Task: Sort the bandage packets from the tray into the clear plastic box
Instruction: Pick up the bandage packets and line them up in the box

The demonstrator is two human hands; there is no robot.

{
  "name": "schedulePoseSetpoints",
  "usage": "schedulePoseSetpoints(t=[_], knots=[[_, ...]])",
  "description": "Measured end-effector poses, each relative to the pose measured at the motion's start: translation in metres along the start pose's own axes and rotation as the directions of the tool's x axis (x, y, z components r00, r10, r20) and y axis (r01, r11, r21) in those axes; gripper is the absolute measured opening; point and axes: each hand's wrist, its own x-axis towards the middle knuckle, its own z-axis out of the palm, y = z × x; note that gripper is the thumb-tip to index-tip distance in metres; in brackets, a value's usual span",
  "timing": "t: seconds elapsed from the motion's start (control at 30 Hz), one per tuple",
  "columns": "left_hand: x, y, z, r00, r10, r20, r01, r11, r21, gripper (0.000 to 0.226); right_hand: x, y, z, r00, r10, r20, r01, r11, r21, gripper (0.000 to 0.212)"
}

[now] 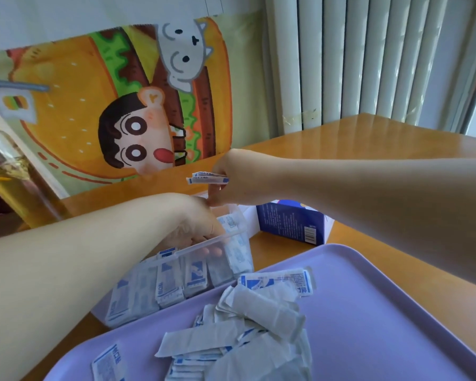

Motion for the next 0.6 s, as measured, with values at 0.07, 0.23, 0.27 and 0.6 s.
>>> schedulePoseSetpoints(t=[0.07,0.23,0.27,0.6], knots=[[-0.001,0.001,-0.002,1.0,-0.002,-0.005,0.002,1.0,0.024,0.011,-0.001,0.0,-0.001,1.0,0.005,0.0,-0.005,1.0,0.002,0.024],[-0.003,0.0,-0.008,0.998,0.053,-0.037,-0.052,0.998,0.037,0.011,-0.003,0.002,-0.001,1.0,0.024,0.01,-0.024,1.0,0.006,0.029],[-0.004,-0.001,-0.009,0.997,0.066,-0.045,-0.065,0.998,0.02,0.009,-0.004,0.001,-0.002,1.0,0.031,0.008,-0.031,0.999,0.011,0.029],[-0.017,-0.047,-0.032,0.939,0.341,-0.052,-0.213,0.693,0.688,0.042,0.0,-0.019,-0.014,0.979,0.194,-0.065,-0.141,0.873,0.467,0.02]])
